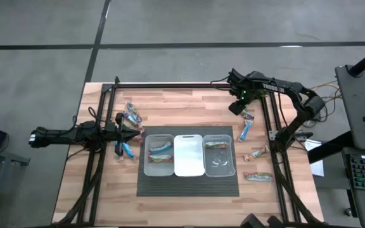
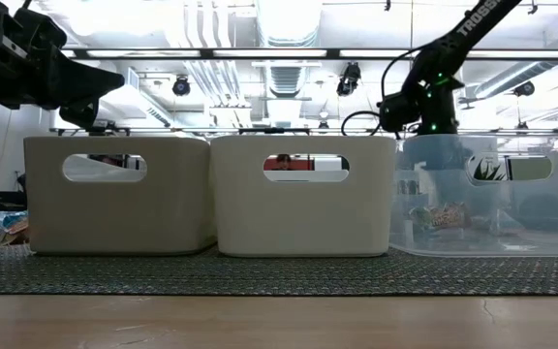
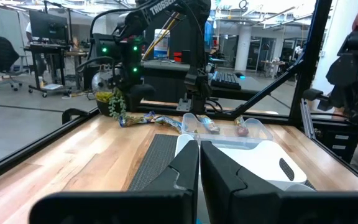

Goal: Pick and place Granola Bars by type
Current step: Put the right blue granola bar into the white bin

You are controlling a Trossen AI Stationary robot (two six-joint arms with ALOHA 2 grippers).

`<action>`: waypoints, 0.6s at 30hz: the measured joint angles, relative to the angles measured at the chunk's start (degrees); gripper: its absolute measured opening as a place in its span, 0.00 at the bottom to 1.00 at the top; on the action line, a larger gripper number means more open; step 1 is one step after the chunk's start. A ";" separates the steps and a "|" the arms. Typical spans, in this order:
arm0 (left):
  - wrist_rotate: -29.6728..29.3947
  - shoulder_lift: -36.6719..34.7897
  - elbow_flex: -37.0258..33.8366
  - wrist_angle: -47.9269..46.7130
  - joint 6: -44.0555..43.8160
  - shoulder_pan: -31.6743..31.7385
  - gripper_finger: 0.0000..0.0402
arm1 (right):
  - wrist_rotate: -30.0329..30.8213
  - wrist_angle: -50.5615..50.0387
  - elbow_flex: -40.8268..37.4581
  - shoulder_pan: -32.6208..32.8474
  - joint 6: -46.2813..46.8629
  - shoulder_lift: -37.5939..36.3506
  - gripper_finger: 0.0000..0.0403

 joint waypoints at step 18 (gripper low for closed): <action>0.00 0.00 0.00 0.00 -0.02 0.00 0.00 | -0.48 5.98 -4.51 0.37 -1.67 0.00 0.41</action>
